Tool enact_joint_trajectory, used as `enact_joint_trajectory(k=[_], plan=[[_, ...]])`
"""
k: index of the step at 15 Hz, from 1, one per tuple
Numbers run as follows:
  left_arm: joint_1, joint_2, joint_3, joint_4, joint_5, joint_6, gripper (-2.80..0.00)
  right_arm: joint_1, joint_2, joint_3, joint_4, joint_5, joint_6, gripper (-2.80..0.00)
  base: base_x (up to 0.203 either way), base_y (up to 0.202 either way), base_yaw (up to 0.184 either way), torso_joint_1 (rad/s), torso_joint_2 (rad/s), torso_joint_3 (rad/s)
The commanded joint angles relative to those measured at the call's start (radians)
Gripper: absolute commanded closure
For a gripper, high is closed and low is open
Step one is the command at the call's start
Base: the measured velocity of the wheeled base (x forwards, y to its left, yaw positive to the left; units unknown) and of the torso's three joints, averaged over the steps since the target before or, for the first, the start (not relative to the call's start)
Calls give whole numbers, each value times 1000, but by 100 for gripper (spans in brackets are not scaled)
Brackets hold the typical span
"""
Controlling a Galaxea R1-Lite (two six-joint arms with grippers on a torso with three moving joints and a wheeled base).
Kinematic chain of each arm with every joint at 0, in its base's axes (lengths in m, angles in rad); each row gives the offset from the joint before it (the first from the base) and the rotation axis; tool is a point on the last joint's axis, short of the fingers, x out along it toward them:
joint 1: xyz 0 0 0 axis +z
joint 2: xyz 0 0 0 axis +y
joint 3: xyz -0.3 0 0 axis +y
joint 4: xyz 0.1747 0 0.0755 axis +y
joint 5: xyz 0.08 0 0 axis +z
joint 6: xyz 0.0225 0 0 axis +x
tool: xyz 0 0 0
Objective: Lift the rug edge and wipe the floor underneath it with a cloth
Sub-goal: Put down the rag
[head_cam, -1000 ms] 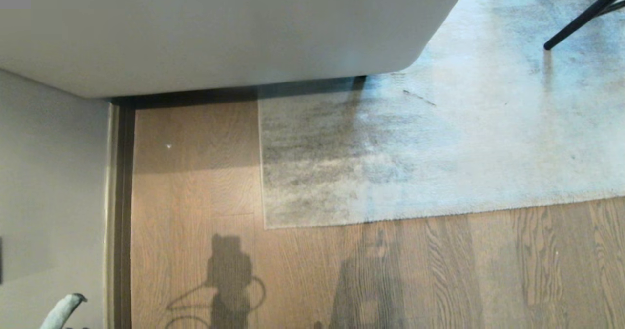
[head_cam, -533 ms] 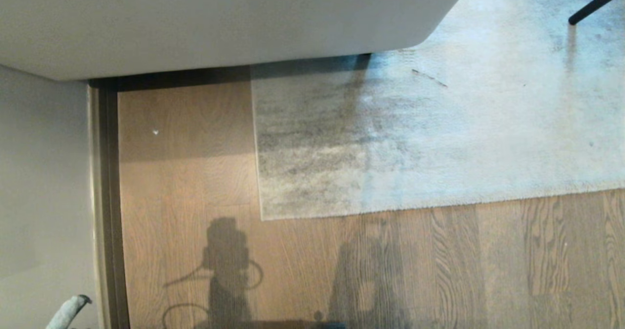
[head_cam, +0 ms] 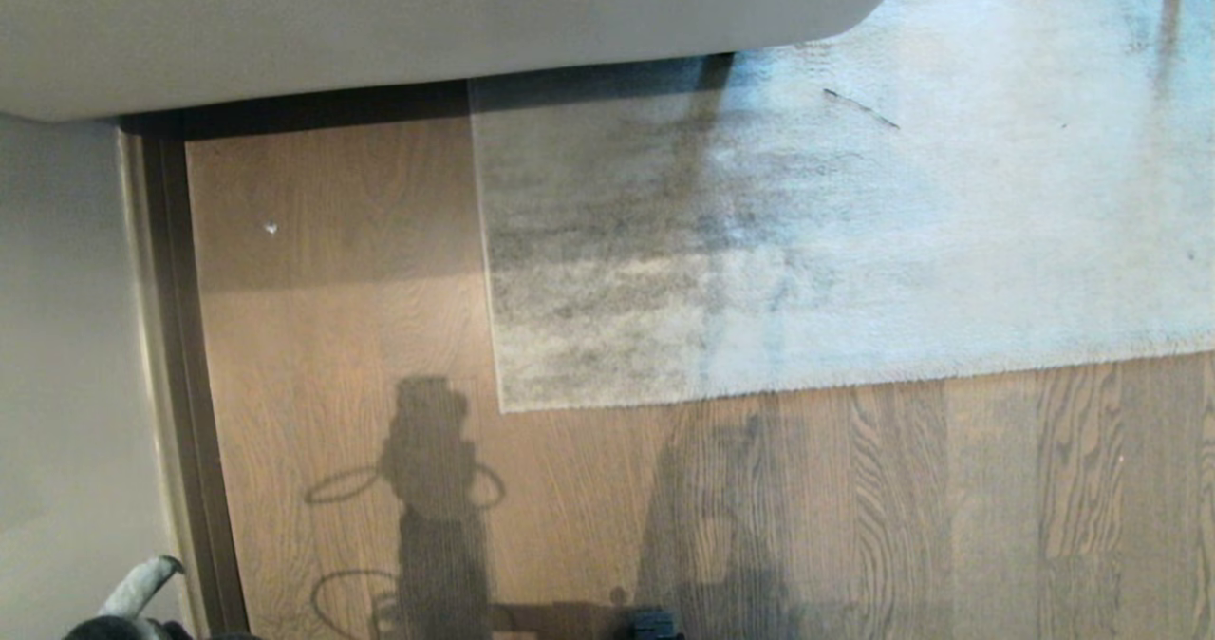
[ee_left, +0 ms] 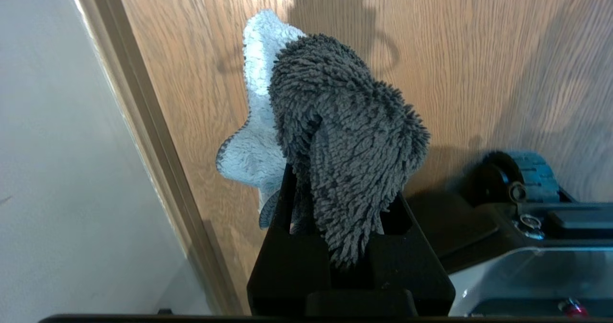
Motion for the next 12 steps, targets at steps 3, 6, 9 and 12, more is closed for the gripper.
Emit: enact_joint_trajectory(k=[3,6,9,12], plan=[[-12,214,-47,-60,0,1,0,0,1,0,1,0,0,0,0,0,0,0,1,-19],[-13,389,-51,-182,-1,-1,0,0,2,0,1,1,0,0,0,0,0,0,0,0],[-16,629,-56,-349,-1,2,0,0,1,0,1,0,0,0,0,0,0,0,0,0],[-19,935,-58,-634,-1,4,0,0,2,0,1,0,0,0,0,0,0,0,0,0]])
